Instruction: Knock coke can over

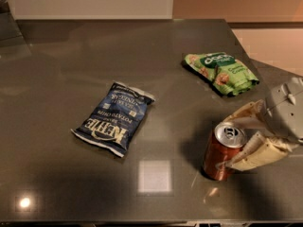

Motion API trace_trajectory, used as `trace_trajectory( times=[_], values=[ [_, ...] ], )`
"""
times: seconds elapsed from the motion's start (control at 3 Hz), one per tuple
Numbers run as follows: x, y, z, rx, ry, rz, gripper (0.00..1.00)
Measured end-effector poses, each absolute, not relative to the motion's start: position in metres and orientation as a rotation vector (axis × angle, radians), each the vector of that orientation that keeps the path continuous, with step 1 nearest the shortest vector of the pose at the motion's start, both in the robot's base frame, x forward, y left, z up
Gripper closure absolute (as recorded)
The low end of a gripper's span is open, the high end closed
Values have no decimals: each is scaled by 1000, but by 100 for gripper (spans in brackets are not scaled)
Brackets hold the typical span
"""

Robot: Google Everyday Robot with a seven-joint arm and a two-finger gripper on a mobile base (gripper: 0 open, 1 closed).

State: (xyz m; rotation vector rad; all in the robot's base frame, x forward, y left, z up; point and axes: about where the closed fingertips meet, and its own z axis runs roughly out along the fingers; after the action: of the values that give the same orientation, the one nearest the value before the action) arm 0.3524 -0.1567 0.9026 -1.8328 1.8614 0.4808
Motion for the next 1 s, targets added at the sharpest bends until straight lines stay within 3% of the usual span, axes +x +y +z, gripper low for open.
trace_trajectory(
  times=[0.33, 1.0],
  values=[
    [380, -150, 915, -1884, 1929, 378, 100],
    [417, -134, 916, -2092, 2075, 84, 100]
  ],
)
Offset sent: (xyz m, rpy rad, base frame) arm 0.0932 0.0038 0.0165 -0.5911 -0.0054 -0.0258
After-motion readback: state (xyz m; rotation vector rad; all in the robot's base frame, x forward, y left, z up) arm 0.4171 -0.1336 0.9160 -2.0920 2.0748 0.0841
